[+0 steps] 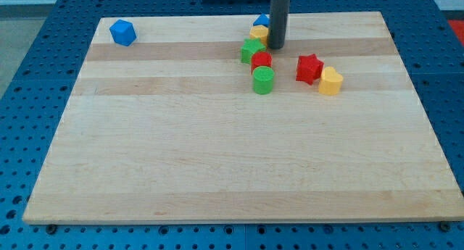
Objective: Put the blue triangle at the left side of the red circle
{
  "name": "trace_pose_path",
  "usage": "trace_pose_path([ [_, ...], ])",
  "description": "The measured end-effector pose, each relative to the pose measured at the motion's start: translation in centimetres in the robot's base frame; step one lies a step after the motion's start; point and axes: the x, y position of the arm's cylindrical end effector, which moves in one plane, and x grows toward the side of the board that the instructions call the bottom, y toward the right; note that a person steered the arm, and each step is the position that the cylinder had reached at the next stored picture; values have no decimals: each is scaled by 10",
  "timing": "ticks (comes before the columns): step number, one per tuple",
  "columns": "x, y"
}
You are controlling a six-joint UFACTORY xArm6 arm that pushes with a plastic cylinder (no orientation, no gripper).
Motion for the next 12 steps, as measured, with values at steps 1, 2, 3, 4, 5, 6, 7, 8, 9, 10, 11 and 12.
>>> trace_pose_path([
  [1, 0, -6],
  [2, 3, 16],
  [3, 0, 48],
  [4, -19, 69],
  [5, -43, 76],
  [6, -49, 60],
  [7, -53, 28],
  [8, -55, 0],
  [9, -55, -25],
  [10, -55, -49],
  [11, -61, -57],
  [12, -67, -67],
])
